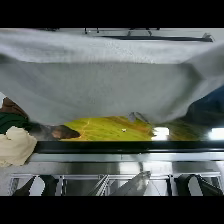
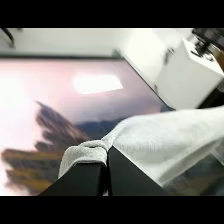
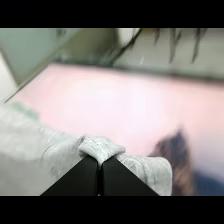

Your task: Fold the shirts.

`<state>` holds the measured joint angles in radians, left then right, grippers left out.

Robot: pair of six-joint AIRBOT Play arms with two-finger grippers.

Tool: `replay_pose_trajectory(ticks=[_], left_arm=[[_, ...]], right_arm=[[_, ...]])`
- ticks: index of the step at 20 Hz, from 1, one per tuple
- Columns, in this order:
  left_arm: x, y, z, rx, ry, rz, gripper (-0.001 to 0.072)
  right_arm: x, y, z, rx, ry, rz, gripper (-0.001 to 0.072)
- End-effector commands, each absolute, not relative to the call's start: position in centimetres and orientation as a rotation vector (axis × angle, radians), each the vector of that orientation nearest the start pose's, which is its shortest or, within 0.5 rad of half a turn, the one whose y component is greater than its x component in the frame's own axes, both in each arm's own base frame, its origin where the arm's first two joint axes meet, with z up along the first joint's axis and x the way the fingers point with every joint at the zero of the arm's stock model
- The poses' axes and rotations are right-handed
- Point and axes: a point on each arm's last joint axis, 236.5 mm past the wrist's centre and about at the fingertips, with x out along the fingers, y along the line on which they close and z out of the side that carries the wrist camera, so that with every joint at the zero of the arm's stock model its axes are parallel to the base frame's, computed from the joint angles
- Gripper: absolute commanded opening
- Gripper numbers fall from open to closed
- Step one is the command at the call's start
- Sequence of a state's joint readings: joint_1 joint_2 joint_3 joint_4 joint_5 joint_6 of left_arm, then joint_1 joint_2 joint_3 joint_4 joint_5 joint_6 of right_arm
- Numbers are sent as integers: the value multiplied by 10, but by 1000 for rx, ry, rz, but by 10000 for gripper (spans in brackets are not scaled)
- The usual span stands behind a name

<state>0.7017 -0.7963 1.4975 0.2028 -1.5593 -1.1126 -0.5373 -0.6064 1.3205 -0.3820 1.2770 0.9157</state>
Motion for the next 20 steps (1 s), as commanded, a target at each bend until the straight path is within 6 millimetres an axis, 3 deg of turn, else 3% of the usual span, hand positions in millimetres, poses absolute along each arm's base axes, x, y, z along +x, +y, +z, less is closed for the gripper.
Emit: replay_pose_trajectory(ticks=[1, 4, 6, 7, 10, 13, 15, 17, 19, 20], left_arm=[[247, -85, 440, -263, 180, -667, 19], [267, -86, 420, -349, 280, -788, 19], [295, -91, 386, -443, 372, -880, 19], [314, -93, 360, -480, 432, -902, 18], [373, -98, 257, -595, 664, -853, 19], [422, -103, 156, -689, 812, -809, 18], [460, -91, 101, -723, 834, -726, 12], [500, -73, 71, -708, 805, -666, 5], [529, -62, 67, -659, 760, -653, 26], [539, -61, 68, -653, 751, -658, 182]], right_arm=[[224, 90, 484, -107, -136, 411, 17], [243, 80, 494, -101, -181, 434, 16], [278, 73, 476, -44, -135, 536, 17], [302, 66, 460, -13, -90, 570, 17], [389, 55, 371, 56, 146, 631, 17], [470, 69, 256, 130, 394, 680, 17], [518, 75, 195, 194, 467, 642, 17], [560, 61, 162, 228, 454, 519, 17], [582, 44, 157, 231, 410, 422, 29], [585, 39, 160, 231, 397, 404, 247]])
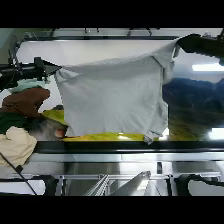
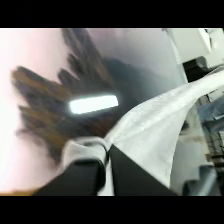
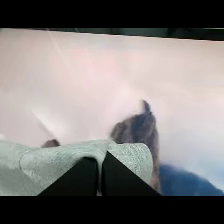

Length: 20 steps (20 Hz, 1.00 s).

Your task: Fold the shirts.

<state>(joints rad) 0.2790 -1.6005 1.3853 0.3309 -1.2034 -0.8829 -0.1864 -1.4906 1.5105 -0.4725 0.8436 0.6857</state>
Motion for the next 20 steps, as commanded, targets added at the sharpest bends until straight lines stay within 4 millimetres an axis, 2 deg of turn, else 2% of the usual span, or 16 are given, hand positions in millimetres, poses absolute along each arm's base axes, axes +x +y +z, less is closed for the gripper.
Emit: replay_pose_trajectory(ticks=[1, 2, 3, 4, 5, 6, 7, 9, 10, 11, 12, 13, 16, 18, 20], left_arm=[[546, -62, 67, -660, 756, -665, 381], [547, -64, 68, -672, 771, -690, 632], [545, -65, 72, -701, 796, -721, 720], [539, -62, 77, -697, 819, -757, 720], [531, -53, 79, -688, 865, -767, 719], [517, -40, 75, -670, 956, -741, 715], [499, -25, 65, -631, 1063, -697, 669], [459, 9, 43, -558, 1266, -565, 661], [439, 18, 34, -557, 1333, -517, 661], [421, 19, 25, -573, 1376, -497, 661], [399, 16, 13, -603, 1424, -478, 661], [378, 12, -3, -623, 1473, -451, 661], [326, -4, -59, -671, 1586, -368, 661], [308, -15, -83, -702, 1614, -337, 661], [298, -27, -103, -698, 1634, -318, 661]], right_arm=[[584, 33, 163, 230, 392, 396, 505], [578, 29, 165, 237, 405, 409, 522], [568, 24, 165, 260, 437, 425, 514], [554, 15, 162, 299, 499, 433, 395], [536, 1, 153, 305, 574, 435, 219], [514, -16, 136, 328, 683, 421, 227], [489, -30, 116, 356, 802, 417, 239], [428, -52, 69, 448, 1031, 414, 239], [403, -58, 49, 515, 1095, 394, 239], [378, -64, 27, 596, 1141, 358, 271], [357, -66, 7, 667, 1172, 322, 386], [339, -64, -14, 734, 1201, 288, 431], [314, -46, -72, 840, 1235, 208, 432], [310, -24, -96, 883, 1263, 220, 432], [311, 1, -110, 899, 1312, 265, 431]])
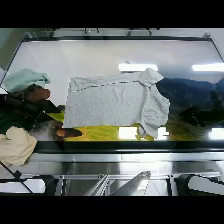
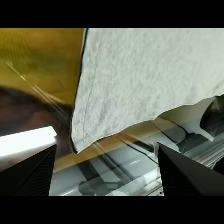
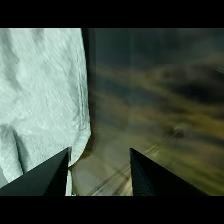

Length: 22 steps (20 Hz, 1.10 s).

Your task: Fold the shirts.

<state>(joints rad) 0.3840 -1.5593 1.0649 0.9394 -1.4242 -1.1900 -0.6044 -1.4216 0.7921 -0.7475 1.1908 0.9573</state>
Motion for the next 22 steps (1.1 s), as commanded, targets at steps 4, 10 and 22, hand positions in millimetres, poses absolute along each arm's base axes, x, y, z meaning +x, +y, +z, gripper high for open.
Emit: replay_pose_trajectory(ticks=[4, 10, 22], left_arm=[[295, -44, -125, -646, 1627, -293, 661], [319, -64, -136, -573, 1611, -301, 660], [325, -67, -142, -575, 1690, -362, 17]], right_arm=[[321, 43, -134, 877, 1368, 308, 346], [350, 54, -122, 870, 1306, 332, 367], [333, 48, -132, 787, 1370, 341, 357]])
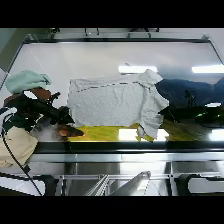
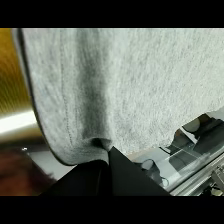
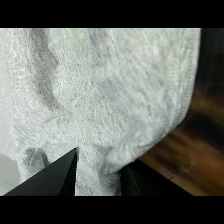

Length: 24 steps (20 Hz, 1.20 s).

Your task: Fold the shirts.

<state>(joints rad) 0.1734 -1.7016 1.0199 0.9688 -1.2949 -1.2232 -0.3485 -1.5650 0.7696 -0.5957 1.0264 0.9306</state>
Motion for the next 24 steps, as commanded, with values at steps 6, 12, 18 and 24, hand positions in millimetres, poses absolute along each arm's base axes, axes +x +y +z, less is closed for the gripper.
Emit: replay_pose_trajectory(ticks=[6, 12, 18, 24], left_arm=[[337, -72, -90, -651, 1615, -480, 17], [351, -73, 155, -713, 1069, -789, 18], [230, -115, 417, -414, 282, -1254, 18], [230, -79, 451, -357, 119, -980, 21]], right_arm=[[330, 68, -74, 820, 1347, 573, 15], [347, 24, 177, 707, 829, 710, 16], [266, 73, 418, 309, 151, 732, 16], [244, 84, 488, 103, -39, 593, 16]])
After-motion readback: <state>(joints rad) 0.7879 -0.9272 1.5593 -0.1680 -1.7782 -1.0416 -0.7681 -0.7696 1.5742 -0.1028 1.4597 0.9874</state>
